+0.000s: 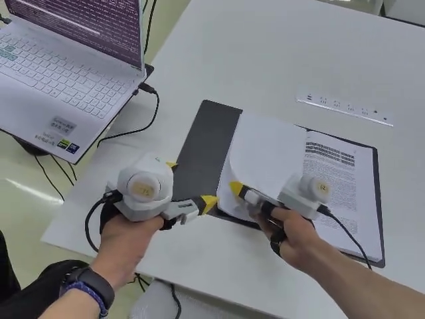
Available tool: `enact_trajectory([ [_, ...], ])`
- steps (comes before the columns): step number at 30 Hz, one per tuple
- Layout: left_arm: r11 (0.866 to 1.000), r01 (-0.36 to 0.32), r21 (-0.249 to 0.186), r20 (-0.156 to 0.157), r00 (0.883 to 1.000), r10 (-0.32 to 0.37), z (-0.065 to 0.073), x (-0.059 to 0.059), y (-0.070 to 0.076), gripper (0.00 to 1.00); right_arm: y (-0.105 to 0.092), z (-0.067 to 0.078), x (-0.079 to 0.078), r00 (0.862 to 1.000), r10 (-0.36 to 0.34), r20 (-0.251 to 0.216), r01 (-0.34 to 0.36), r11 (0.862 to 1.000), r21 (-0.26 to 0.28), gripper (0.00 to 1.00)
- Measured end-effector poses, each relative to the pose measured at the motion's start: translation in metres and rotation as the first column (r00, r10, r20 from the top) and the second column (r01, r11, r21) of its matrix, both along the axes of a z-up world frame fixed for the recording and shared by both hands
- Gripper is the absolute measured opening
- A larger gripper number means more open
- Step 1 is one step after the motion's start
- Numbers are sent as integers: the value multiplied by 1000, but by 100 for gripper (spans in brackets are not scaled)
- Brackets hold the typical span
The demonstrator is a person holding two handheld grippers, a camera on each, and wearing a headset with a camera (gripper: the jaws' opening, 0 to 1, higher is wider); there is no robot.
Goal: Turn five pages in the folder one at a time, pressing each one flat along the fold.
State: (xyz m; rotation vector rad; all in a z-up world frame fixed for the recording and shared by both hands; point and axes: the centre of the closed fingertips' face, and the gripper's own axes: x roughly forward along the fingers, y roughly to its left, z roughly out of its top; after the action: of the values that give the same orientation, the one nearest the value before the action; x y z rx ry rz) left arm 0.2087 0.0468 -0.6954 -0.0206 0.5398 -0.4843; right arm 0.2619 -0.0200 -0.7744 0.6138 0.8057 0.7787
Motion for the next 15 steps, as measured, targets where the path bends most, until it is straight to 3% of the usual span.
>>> enact_trajectory([
  [3, 1000, -5, -2, -5, 1000, 5, -2, 0, 2, 65, 0, -7, 0, 1000, -2, -12, 2, 1000, -10, 7],
  [6, 1000, -3, 1, -7, 1000, 3, -2, 0, 2, 65, 5, -4, -6, 999, 6, -50, -5, 1000, 15, 18],
  [9, 1000, 0, 6, -11, 1000, 0, -4, 0, 3, 64, 8, 0, -7, 1000, 8, -25, -8, 1000, 22, 22],
  [15, 1000, 7, 4, -14, 1000, -7, -4, 0, 0, 64, 9, 3, -9, 1000, 7, -29, -6, 999, 48, 27],
])
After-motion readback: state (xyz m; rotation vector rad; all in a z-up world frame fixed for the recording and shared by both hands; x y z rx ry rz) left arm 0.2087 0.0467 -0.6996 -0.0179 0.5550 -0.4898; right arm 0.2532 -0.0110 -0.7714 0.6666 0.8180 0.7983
